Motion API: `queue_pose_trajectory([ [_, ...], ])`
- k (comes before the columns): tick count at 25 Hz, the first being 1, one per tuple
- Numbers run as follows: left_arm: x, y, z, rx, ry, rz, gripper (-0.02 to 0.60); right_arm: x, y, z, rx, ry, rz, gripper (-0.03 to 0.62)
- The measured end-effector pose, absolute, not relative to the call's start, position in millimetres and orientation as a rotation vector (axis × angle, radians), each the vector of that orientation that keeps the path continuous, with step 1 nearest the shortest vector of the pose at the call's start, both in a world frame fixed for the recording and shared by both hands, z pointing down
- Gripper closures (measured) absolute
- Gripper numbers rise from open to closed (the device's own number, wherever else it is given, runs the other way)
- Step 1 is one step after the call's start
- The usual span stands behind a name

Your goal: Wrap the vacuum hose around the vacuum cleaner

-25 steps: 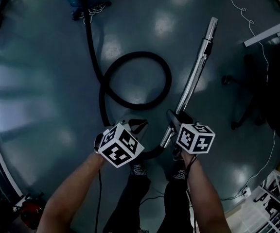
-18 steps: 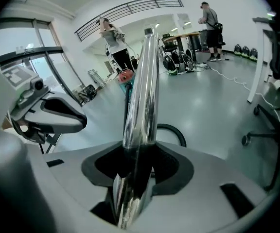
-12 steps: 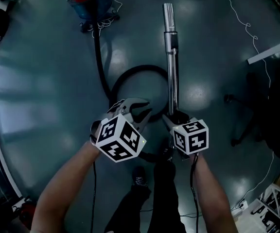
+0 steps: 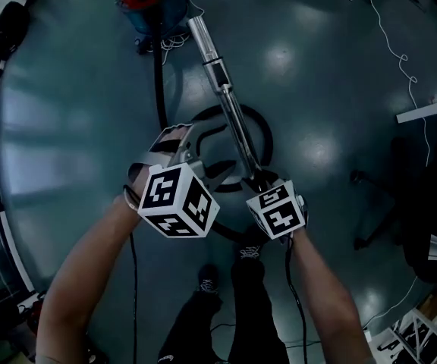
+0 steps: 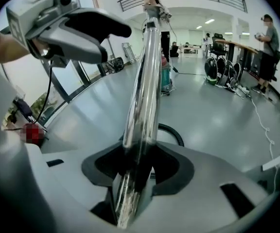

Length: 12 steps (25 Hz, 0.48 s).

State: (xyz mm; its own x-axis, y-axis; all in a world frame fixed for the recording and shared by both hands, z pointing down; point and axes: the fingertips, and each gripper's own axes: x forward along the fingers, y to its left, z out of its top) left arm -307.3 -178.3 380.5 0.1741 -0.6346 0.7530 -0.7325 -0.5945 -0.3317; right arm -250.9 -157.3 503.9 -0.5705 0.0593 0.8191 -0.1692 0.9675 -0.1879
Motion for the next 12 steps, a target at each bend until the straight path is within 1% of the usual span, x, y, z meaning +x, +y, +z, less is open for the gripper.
queue_pose_trajectory([
  [4,-318.2,-204.4,369.8,2.348,-1.273,1.584,0.295,-260.4,-165.0,502.2,-0.053,-2.131,0.198,0.425],
  [12,-330.1,-224.2,384.4,2.289,-0.916,1.858,0.295,-283.9,-181.9,498.9,-0.286,-2.065,0.039,0.425],
])
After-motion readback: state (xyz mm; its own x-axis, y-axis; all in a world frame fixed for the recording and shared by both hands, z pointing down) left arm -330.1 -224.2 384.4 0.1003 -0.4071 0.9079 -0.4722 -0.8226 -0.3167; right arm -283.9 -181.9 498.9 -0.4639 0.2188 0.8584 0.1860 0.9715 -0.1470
